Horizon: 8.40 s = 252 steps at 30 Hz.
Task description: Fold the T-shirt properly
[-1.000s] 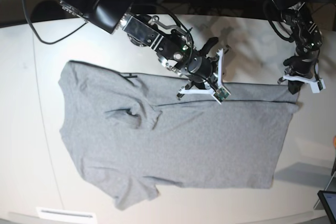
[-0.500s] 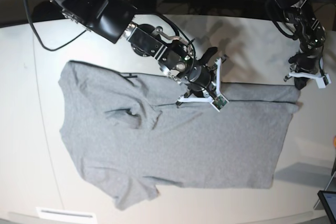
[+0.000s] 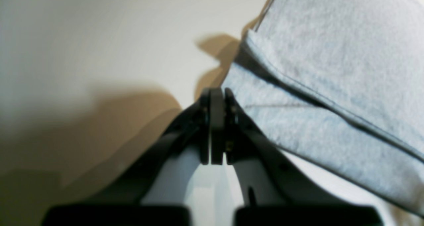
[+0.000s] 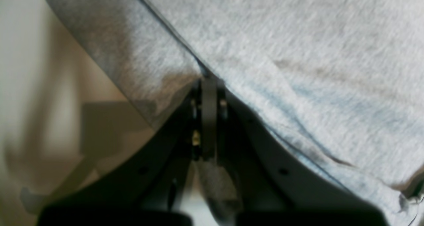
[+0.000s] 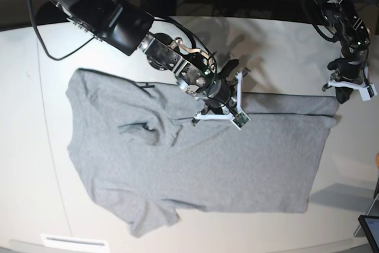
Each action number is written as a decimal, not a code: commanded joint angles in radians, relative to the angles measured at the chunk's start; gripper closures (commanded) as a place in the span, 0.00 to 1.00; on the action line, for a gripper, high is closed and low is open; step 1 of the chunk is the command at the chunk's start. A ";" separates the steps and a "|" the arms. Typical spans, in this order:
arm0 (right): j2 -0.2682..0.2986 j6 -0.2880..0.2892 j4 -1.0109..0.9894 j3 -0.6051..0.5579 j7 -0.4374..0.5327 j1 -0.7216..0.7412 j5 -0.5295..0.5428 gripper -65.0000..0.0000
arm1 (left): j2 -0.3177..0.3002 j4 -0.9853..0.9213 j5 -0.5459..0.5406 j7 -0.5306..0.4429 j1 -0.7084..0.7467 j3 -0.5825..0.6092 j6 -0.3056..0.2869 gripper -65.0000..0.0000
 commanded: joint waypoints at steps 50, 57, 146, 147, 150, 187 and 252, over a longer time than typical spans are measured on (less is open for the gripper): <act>-0.014 -0.001 -0.086 0.006 0.089 0.077 -0.003 1.00 | -0.027 -0.206 -0.012 -0.025 -0.083 -0.003 -0.003 1.00; -0.013 -0.001 -0.087 0.006 0.100 0.089 -0.003 1.00 | -0.027 -0.207 -0.010 -0.025 -0.082 -0.003 -0.003 1.00; -0.031 -0.003 -0.103 0.002 0.167 0.092 0.305 1.00 | -0.021 -0.207 -0.010 -0.025 -0.071 0.005 -0.003 1.00; -0.031 -0.003 -0.103 0.002 0.167 0.093 0.305 1.00 | -0.021 -0.207 -0.010 -0.025 -0.071 0.005 -0.003 1.00; -0.029 -0.003 -0.103 0.003 0.169 0.098 0.305 1.00 | -0.021 -0.209 -0.009 -0.025 -0.067 0.005 -0.003 1.00; 0.009 -0.001 -0.143 -0.002 0.186 0.255 0.297 1.00 | -0.025 -0.199 -0.010 -0.027 -0.050 -0.003 -0.003 1.00; 0.024 -0.213 0.513 0.807 0.354 -0.606 -0.235 0.71 | -0.021 -0.074 0.185 -0.598 -0.022 0.292 -0.006 0.54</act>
